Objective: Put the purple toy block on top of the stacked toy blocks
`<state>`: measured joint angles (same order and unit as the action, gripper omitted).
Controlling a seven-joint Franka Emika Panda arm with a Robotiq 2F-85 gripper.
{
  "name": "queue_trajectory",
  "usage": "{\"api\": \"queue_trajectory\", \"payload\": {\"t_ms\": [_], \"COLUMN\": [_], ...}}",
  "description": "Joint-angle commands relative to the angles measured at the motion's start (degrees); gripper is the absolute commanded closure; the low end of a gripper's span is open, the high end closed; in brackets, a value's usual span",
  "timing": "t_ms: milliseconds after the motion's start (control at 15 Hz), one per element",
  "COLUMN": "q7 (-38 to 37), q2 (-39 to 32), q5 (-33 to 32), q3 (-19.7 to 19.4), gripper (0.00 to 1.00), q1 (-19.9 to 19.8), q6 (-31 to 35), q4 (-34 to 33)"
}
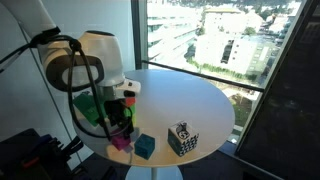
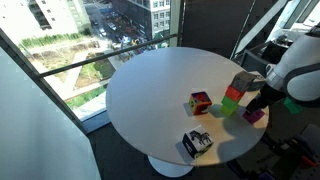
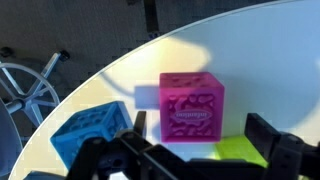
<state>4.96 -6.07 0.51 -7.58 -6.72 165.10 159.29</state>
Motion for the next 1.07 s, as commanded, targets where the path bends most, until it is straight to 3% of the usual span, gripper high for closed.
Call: {"api": "queue_trajectory", "payload": {"t_ms": [0, 67, 133, 200, 533, 1000], "q7": [-0.5, -0.8, -0.8, -1.0, -4.0, -9.6], "q2": [-1.4, -1.8, -2.2, -2.5, -2.4, 1.9], "q5": [0.5, 0.1, 0.2, -0.1, -3.4, -11.7], "q3": [0.7, 0.6, 0.7, 0.6, -1.7, -5.2], "gripper": [0.00, 0.00, 0.25, 0.26, 0.66, 0.69], "q1": [-0.2, 0.0, -0.1, 0.0, 1.4, 3.1], "q6": [2.2, 2.7, 3.1, 3.5, 2.0, -4.6], "q4": [0.0, 0.0, 0.0, 0.0, -0.1, -0.2]}}
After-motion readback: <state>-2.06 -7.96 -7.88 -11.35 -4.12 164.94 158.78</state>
